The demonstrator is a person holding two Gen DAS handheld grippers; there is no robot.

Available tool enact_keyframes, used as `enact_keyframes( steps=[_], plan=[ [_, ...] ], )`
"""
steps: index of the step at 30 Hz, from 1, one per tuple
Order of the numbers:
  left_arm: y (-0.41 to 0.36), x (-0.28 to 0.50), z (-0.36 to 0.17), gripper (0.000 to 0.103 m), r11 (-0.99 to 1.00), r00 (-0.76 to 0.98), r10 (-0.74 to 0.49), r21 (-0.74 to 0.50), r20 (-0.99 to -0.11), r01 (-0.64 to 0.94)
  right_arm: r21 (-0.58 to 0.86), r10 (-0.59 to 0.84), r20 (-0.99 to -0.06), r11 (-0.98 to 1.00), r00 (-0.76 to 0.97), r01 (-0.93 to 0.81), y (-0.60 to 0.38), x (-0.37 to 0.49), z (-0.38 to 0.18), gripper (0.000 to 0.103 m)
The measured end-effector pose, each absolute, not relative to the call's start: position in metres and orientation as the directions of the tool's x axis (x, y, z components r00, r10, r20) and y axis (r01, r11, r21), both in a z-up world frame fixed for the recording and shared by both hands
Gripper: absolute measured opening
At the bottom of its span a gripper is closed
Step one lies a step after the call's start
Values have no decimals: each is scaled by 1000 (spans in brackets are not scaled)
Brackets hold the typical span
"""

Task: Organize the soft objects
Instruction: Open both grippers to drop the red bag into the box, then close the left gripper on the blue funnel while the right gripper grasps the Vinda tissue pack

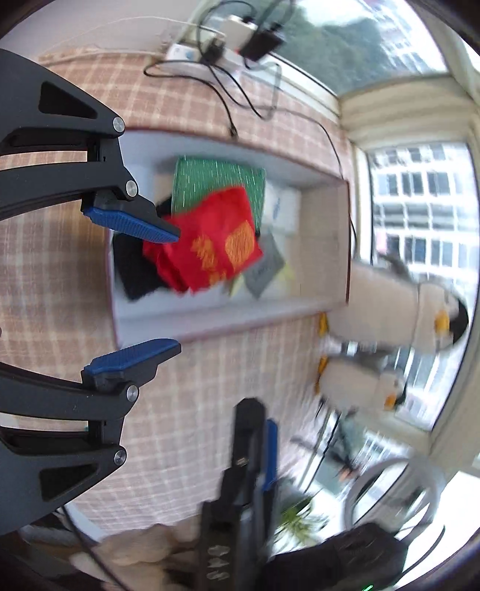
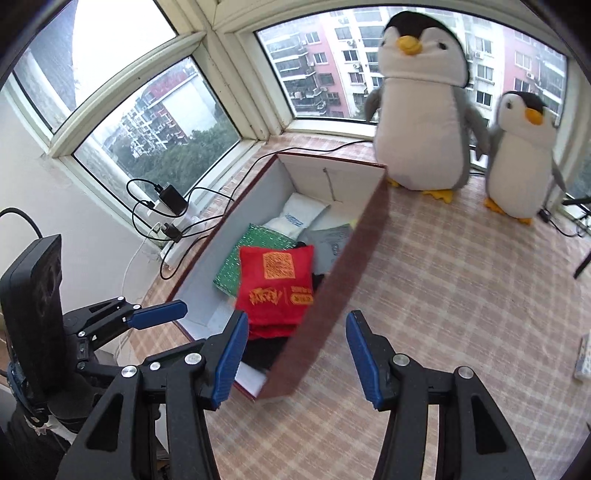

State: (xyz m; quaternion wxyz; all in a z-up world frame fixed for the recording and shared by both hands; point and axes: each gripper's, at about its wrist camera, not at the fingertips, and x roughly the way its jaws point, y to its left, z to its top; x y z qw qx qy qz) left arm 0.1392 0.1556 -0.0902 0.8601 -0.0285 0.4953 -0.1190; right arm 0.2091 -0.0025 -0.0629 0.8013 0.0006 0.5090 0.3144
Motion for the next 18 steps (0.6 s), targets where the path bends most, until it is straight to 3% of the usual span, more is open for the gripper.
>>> enact_keyframes(
  steps=[9, 18],
  plan=[
    [70, 94, -115, 53, 884, 388, -326, -133, -862, 448, 339, 477, -791, 863, 382, -374, -122, 166, -63, 51],
    [12, 72, -155, 53, 797, 249, -368, -166, -896, 581, 344, 374, -812, 927, 449, -150, -239, 101, -99, 51]
  ],
)
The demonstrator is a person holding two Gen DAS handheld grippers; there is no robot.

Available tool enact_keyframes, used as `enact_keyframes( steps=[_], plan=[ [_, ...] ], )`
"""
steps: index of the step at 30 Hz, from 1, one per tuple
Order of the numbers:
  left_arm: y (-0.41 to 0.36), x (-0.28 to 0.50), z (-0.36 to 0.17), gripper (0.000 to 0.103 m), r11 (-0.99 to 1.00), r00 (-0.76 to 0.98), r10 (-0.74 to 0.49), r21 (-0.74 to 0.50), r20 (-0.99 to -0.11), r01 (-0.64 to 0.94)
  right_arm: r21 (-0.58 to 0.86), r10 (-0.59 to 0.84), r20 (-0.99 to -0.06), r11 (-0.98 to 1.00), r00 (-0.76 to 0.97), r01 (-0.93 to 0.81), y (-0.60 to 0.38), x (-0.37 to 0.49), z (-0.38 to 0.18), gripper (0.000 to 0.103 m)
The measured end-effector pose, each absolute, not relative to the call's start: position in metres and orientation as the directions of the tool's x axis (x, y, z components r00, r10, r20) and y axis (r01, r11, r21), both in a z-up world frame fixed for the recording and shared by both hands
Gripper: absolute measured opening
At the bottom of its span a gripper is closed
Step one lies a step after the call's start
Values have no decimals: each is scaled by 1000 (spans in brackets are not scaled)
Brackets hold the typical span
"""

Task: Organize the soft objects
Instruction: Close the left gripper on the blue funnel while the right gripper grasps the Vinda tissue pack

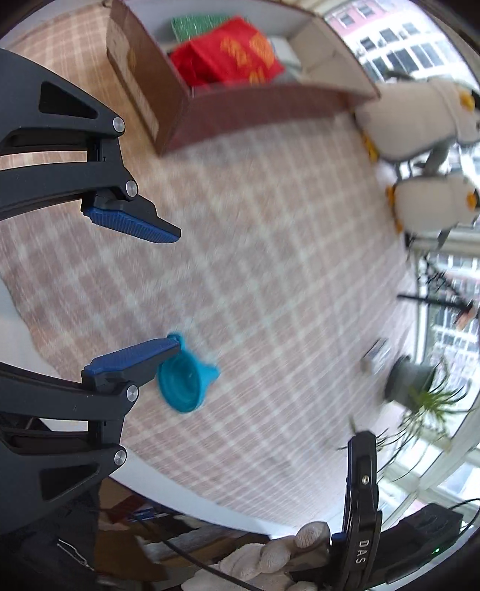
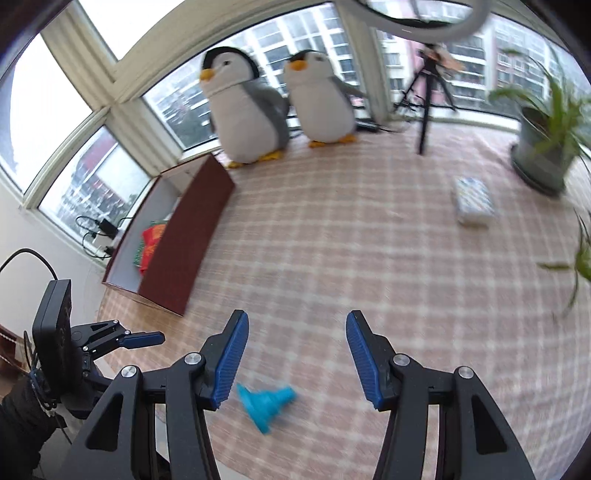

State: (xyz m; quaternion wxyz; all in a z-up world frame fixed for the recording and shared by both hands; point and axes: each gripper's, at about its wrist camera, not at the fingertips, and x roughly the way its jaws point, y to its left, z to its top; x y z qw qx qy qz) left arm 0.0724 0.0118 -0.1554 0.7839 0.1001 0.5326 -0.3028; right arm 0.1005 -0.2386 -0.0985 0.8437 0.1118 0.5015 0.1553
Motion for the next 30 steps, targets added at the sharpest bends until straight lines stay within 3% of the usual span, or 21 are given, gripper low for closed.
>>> enact_keyframes(
  steps=[8, 19, 22, 26, 30],
  plan=[
    [-36, 56, -176, 53, 684, 193, -336, -98, -922, 723, 365, 324, -826, 931, 461, 0, -297, 76, -120, 51],
    [-59, 58, -197, 52, 653, 202, -314, -56, -928, 756, 376, 313, -829, 925, 463, 47, -320, 71, -127, 51],
    [-61, 61, -205, 44, 665, 197, -332, -81, -923, 742, 381, 319, -829, 923, 459, 47, -321, 75, -129, 51],
    [-62, 63, -213, 25, 689, 178, -365, -137, -914, 712, 376, 316, -833, 926, 455, 44, -323, 82, -130, 51],
    [-60, 65, -219, 15, 740, 186, -386, -183, -904, 647, 379, 315, -837, 923, 448, 60, -331, 91, -136, 51]
  ],
)
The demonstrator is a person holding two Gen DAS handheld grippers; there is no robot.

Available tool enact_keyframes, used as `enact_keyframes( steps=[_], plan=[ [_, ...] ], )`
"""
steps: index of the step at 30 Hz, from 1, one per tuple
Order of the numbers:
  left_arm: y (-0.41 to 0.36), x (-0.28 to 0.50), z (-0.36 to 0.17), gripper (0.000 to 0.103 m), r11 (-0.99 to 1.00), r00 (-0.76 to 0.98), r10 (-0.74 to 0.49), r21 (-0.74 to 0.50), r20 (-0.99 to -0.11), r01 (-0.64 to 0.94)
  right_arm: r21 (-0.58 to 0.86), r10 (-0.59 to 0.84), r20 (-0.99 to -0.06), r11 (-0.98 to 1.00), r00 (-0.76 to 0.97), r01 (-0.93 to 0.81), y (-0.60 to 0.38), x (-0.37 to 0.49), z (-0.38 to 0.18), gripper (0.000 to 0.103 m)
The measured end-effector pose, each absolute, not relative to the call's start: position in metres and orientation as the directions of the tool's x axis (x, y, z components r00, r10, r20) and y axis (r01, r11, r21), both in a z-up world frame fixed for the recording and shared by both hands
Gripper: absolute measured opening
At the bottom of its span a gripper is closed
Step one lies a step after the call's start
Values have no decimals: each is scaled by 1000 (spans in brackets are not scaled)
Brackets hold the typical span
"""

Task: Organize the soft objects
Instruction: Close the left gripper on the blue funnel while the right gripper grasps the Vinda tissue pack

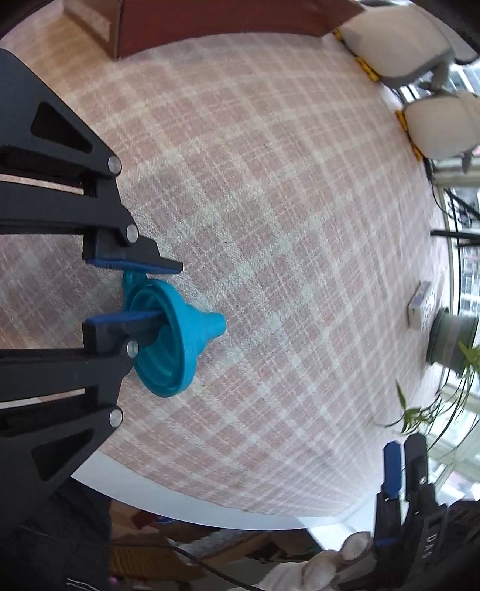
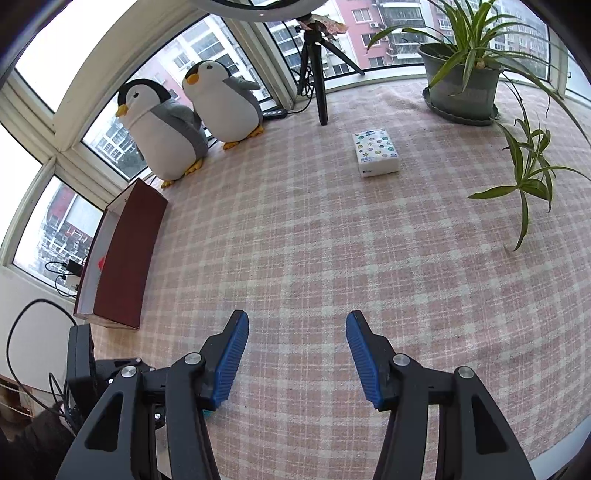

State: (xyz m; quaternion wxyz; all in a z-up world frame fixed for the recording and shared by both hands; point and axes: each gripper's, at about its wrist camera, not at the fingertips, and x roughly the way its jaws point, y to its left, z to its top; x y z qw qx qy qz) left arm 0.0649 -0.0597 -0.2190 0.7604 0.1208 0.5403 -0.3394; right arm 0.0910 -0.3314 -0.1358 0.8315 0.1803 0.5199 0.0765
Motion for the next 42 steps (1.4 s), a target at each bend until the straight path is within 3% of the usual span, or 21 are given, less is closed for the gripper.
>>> enact_keyframes(
  steps=[6, 25, 42],
  plan=[
    [-51, 69, -221, 13, 803, 196, -429, -273, -882, 529, 314, 254, -866, 947, 431, 73, -347, 125, -144, 51],
    [-60, 73, -214, 11, 889, 239, -383, -284, -893, 360, 108, 82, -956, 991, 281, 77, -378, 305, -201, 58],
    [-64, 85, -205, 11, 921, 290, -356, -281, -888, 270, 43, 40, -985, 999, 166, 18, -388, 353, -241, 58]
  ],
)
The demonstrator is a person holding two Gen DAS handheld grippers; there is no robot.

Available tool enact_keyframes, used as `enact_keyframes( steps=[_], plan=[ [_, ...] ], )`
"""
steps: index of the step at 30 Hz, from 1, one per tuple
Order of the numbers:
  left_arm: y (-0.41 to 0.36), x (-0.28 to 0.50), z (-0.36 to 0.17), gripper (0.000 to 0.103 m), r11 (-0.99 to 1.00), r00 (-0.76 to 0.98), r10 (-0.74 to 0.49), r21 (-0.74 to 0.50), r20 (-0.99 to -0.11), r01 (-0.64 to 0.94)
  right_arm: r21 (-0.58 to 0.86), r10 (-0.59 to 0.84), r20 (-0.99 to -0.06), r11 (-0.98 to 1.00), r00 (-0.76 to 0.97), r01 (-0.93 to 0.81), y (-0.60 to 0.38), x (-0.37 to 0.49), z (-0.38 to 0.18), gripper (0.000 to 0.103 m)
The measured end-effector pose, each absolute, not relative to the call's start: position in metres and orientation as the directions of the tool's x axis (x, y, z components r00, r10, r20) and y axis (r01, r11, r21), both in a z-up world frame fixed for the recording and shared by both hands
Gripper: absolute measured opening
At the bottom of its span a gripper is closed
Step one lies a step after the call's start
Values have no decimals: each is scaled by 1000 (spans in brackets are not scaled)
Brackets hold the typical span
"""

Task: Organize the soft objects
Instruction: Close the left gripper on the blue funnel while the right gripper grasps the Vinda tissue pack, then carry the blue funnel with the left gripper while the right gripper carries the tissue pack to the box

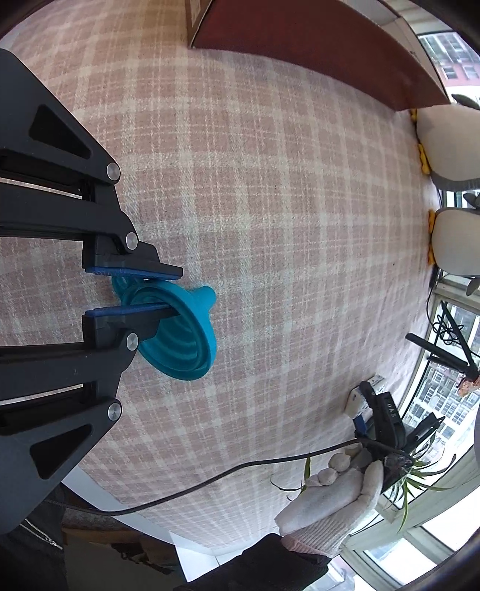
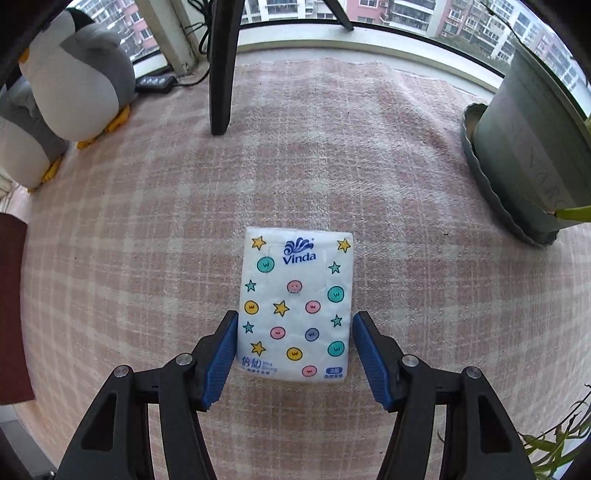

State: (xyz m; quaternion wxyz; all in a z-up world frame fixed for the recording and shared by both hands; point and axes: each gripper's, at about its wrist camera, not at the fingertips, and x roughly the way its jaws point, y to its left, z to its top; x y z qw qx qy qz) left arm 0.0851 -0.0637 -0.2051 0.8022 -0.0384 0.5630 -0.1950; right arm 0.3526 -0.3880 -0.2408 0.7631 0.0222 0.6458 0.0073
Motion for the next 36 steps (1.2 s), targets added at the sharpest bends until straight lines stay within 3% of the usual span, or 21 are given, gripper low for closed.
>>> enact_keyframes(
  steps=[4, 14, 36],
  plan=[
    [-62, 88, -203, 11, 922, 296, -356, -281, -886, 266, 18, 20, -985, 1000, 172, -9, -384, 349, -241, 49],
    [-58, 88, -197, 10, 917, 310, -365, -281, -878, 282, 59, 65, -977, 998, 204, -37, -358, 321, -224, 48],
    [-11, 79, -180, 8, 886, 319, -422, -312, -848, 342, 197, 223, -927, 974, 303, -114, -289, 263, -133, 48]
  ],
)
